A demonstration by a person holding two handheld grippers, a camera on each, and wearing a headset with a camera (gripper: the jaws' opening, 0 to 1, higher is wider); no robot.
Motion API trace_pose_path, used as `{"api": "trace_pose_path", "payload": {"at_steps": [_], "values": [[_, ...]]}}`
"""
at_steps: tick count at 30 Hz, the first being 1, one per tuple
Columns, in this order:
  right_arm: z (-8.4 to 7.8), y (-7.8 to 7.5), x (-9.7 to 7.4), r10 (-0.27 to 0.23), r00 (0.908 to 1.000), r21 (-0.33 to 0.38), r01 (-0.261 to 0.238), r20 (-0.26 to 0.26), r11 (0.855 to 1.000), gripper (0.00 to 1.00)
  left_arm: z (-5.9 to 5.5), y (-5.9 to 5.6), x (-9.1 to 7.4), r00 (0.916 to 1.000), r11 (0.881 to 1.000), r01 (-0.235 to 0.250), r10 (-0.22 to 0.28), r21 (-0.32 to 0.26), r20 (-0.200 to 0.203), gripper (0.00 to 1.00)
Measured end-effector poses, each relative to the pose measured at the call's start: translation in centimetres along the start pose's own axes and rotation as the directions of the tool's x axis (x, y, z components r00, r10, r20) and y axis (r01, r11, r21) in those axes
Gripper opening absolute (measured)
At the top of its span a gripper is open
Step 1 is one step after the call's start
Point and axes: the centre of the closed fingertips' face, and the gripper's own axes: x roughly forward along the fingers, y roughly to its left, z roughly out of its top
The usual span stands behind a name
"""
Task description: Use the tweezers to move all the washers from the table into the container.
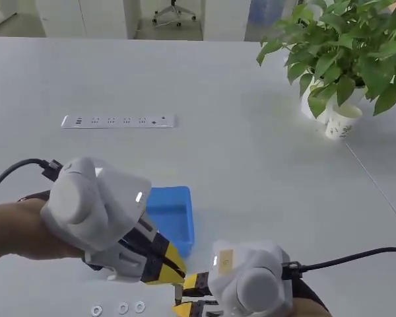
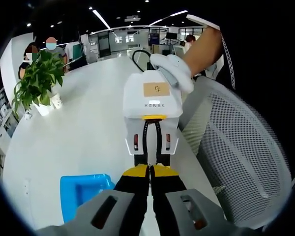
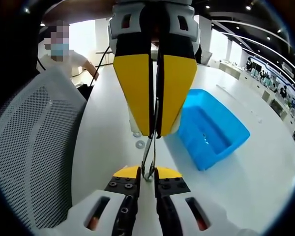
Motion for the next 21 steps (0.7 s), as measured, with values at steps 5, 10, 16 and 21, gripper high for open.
{"api": "trace_pose_path", "payload": {"at_steps": [5, 10, 16, 21], "values": [[0.17, -0.02, -0.07, -0.003, 1.0, 0.007, 0.003, 0.009, 1.0, 0.13, -0.02, -0.12, 0.0, 1.0, 1.0, 0.003, -0.003, 0.002, -0.002, 0.04], [0.14, 0.0, 0.06, 0.0, 1.0, 0.004, 0.0, 0.006, 1.0, 0.13, -0.14, -0.2, -0.09, 1.0, 1.0, 0.002, -0.002, 0.001, -0.006, 0.04], [-0.13, 0.1, 0.16, 0.003, 1.0, 0.005, -0.002, -0.003, 1.0, 0.12, -0.19, -0.29, -0.13, 1.0, 1.0, 0.001, -0.001, 0.0, -0.009, 0.04], [-0.17, 0.09, 0.24, 0.002, 1.0, 0.009, -0.002, -0.002, 1.0, 0.12, -0.17, -0.3, -0.11, 1.0, 1.0, 0.002, -0.002, -0.002, -0.009, 0.04]]}}
